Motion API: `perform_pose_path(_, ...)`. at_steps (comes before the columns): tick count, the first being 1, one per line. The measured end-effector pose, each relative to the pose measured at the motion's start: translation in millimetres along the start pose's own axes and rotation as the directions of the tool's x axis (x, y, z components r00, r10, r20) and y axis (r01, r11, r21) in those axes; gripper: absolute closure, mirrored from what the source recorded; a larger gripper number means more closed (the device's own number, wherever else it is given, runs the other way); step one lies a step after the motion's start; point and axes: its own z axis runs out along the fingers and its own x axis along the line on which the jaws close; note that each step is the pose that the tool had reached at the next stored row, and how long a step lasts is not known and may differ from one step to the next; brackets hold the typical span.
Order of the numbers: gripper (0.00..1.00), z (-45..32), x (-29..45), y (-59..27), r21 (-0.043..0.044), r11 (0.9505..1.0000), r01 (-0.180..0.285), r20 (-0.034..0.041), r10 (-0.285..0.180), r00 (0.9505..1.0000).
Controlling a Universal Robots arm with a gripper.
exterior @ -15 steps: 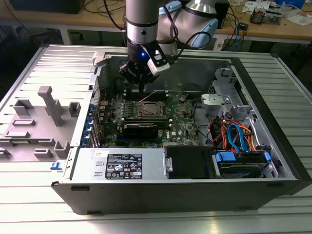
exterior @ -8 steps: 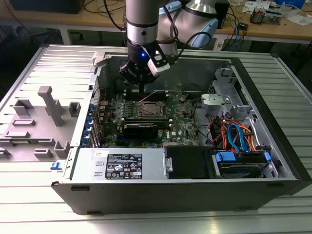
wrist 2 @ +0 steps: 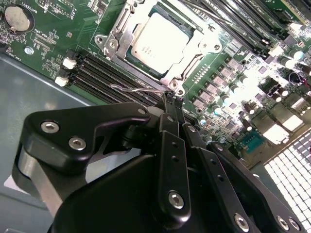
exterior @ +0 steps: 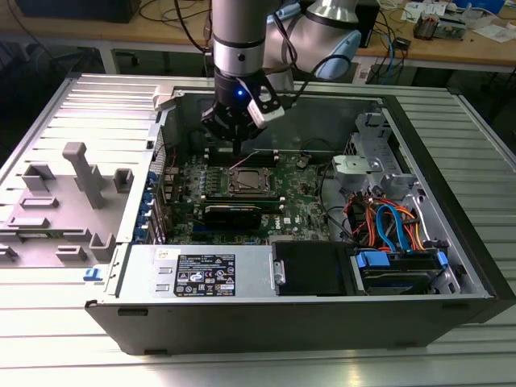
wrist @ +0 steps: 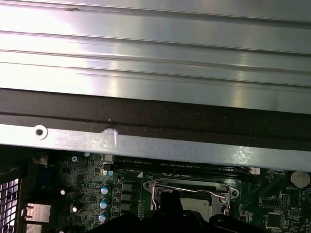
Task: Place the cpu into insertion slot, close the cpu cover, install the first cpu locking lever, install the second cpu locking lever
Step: 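Install the first cpu locking lever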
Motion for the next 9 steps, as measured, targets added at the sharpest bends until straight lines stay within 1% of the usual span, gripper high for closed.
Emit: perform_pose_path(9,0.89,6.9,-5.0,3.7,0.0003,1.0000,-0.005,0.0000,0.005,1.0000)
